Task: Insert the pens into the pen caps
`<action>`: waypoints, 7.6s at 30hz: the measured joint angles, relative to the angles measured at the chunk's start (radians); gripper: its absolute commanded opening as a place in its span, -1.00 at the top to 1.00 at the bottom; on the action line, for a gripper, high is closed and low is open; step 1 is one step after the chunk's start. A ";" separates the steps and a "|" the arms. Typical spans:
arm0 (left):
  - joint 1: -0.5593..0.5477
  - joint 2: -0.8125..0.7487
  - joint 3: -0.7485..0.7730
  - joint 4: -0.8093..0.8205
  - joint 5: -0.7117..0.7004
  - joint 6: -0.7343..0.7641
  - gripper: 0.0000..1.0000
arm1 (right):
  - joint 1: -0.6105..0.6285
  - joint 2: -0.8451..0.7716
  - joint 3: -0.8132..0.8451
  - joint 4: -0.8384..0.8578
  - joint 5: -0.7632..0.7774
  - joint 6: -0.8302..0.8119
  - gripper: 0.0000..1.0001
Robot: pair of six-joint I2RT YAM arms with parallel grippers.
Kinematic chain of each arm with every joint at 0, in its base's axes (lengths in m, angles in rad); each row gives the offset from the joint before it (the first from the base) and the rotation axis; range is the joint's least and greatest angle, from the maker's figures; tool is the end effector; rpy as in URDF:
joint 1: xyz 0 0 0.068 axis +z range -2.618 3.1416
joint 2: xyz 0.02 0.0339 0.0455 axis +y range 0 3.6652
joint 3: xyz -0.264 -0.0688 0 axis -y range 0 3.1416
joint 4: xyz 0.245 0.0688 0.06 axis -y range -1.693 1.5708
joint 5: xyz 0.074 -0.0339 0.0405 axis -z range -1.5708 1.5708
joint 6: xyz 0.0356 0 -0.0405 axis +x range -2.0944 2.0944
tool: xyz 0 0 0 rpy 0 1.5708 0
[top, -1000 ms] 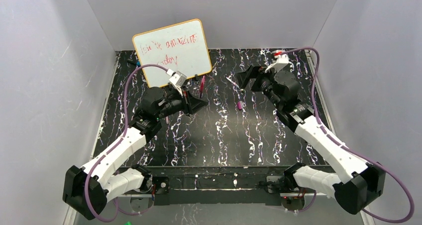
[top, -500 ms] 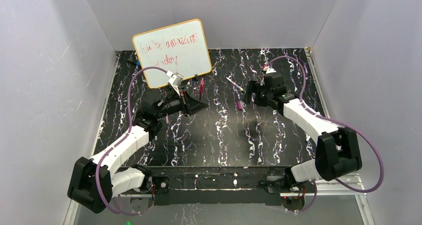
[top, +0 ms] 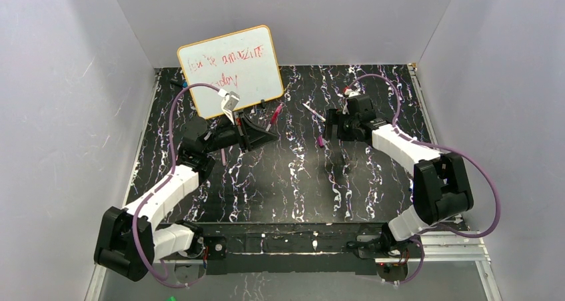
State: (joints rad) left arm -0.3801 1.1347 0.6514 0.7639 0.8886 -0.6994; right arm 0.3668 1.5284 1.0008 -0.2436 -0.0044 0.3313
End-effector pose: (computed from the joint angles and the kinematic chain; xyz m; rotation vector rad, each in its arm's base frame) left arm 0.2182 -0.1169 0.3188 0.6151 1.4370 -1.4416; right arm 0.3073 0.1182 0.2294 -0.0442 2.3685 0.3472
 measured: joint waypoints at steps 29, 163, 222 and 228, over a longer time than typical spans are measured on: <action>0.025 -0.116 0.060 -0.670 -0.385 0.405 1.00 | 0.008 0.153 0.091 -0.098 0.060 -0.048 -0.80; 0.016 -0.108 0.085 -0.796 -0.478 0.431 1.00 | 0.034 0.352 0.242 -0.121 0.185 -0.091 0.09; 0.010 -0.101 0.085 -0.796 -0.454 0.439 1.00 | 0.079 0.392 0.249 -0.064 0.294 -0.070 0.32; 0.010 -0.101 0.085 -0.796 -0.454 0.439 1.00 | 0.079 0.380 0.225 -0.037 0.293 -0.056 0.36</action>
State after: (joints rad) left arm -0.3706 1.0332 0.7364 -0.0322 0.4347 -0.2604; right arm 0.4454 1.9083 1.2263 -0.2806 0.2886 0.2752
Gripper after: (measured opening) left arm 0.099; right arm 0.337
